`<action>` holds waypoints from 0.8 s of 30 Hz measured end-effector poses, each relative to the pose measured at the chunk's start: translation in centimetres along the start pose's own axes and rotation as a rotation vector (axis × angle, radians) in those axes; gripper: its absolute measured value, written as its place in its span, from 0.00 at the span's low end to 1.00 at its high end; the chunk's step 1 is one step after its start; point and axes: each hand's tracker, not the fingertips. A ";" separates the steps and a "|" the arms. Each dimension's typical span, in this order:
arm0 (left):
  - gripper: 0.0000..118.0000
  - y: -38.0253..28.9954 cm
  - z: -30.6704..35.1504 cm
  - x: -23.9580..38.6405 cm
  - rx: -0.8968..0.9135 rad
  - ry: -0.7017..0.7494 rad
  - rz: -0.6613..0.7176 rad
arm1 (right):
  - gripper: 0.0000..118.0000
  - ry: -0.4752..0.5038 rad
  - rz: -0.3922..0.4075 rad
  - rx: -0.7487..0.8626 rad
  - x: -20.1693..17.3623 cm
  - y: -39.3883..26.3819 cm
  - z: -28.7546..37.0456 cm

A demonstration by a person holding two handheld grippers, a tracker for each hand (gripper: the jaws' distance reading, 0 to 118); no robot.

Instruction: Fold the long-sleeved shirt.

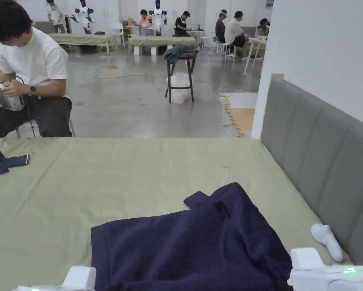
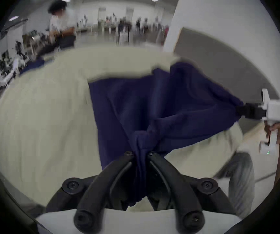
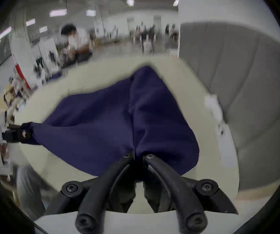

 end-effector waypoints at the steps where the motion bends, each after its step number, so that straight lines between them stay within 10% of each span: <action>1: 0.10 -1.7 -1.6 -0.2 -0.061 0.010 0.012 | 0.05 0.004 0.027 -0.097 0.2 -1.7 -1.4; 8: 0.16 -5.8 -3.6 -0.9 -0.145 0.001 0.014 | 0.08 -0.007 0.059 -0.210 -0.1 -6.3 -3.4; 9: 0.30 -5.2 -2.9 -0.9 -0.127 -0.017 0.043 | 0.22 -0.004 0.059 -0.188 -0.1 -5.7 -2.6; 11: 0.87 -3.7 -0.8 -1.3 -0.023 -0.027 0.001 | 0.87 -0.003 0.084 -0.131 -0.1 -4.5 -1.2; 13: 0.89 -2.1 1.7 -0.8 0.038 0.018 -0.044 | 1.00 -0.019 0.101 -0.059 -0.1 -3.1 0.4; 15: 0.67 0.0 4.0 -1.7 0.122 -0.018 -0.027 | 0.95 -0.017 0.094 0.013 0.2 -1.6 1.7; 17: 0.05 2.3 5.2 -2.5 0.168 -0.024 0.029 | 0.33 0.008 0.062 0.005 0.4 0.0 2.5; 18: 0.03 3.6 5.4 -3.2 0.195 -0.013 0.045 | 0.00 0.030 0.027 0.023 0.5 0.8 2.5; 24: 0.03 10.7 2.5 -6.4 0.215 0.133 0.062 | 0.00 0.042 0.024 0.056 -0.5 3.5 0.3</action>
